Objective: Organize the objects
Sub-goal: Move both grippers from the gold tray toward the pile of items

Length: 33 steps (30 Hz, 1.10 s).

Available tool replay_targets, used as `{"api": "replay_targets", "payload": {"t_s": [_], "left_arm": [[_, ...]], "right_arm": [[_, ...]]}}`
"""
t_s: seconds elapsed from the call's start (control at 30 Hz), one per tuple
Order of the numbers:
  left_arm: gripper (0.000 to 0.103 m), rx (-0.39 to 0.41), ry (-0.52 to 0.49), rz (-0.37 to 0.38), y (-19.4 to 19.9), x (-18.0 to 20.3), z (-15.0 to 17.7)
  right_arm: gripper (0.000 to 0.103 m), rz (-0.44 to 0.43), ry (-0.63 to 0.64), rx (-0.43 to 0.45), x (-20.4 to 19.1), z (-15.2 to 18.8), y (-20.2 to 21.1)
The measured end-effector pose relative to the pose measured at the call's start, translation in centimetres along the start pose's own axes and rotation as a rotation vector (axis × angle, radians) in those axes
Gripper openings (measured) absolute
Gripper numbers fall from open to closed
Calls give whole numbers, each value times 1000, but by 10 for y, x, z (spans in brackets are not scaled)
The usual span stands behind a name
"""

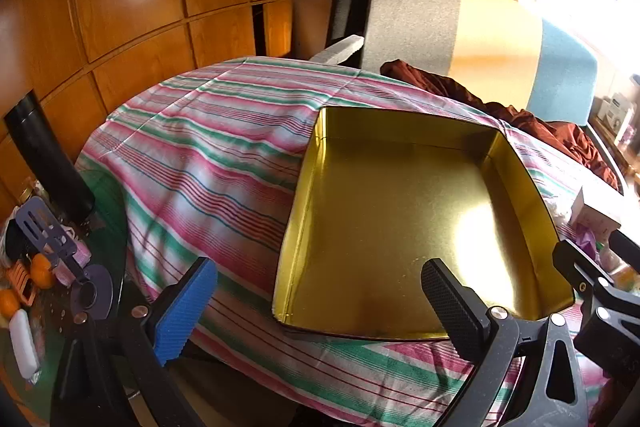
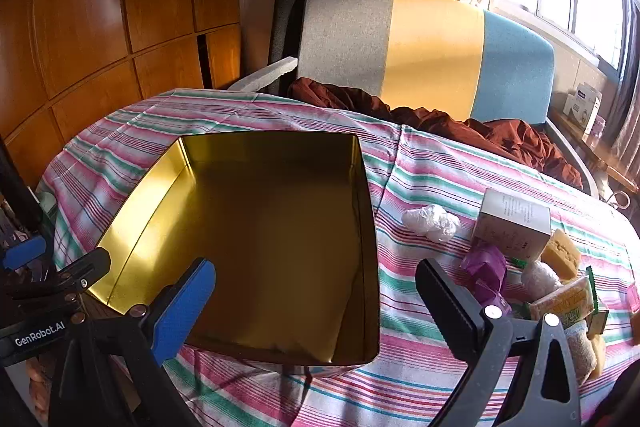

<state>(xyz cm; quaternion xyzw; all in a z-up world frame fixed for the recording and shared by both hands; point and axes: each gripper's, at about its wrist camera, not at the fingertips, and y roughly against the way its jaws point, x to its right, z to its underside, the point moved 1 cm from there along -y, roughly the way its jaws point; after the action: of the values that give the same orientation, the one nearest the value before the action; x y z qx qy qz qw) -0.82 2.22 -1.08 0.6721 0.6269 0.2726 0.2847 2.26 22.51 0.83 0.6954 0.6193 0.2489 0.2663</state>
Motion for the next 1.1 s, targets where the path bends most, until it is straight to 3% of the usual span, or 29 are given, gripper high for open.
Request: {"api": "replay_targets", "payload": {"t_s": [0.33, 0.53, 0.9, 1.1], "left_arm": [[103, -27, -66, 6, -5, 18, 1], [103, -12, -141, 25, -5, 34, 5], [103, -5, -213, 177, 0, 60, 9], [103, -44, -260, 291, 1, 86, 7]], "right_arm": [[102, 20, -35, -7, 26, 2, -2], [102, 68, -76, -5, 64, 3, -1], [102, 221, -178, 0, 154, 6, 15], [102, 301, -256, 16, 218, 1, 32]]}}
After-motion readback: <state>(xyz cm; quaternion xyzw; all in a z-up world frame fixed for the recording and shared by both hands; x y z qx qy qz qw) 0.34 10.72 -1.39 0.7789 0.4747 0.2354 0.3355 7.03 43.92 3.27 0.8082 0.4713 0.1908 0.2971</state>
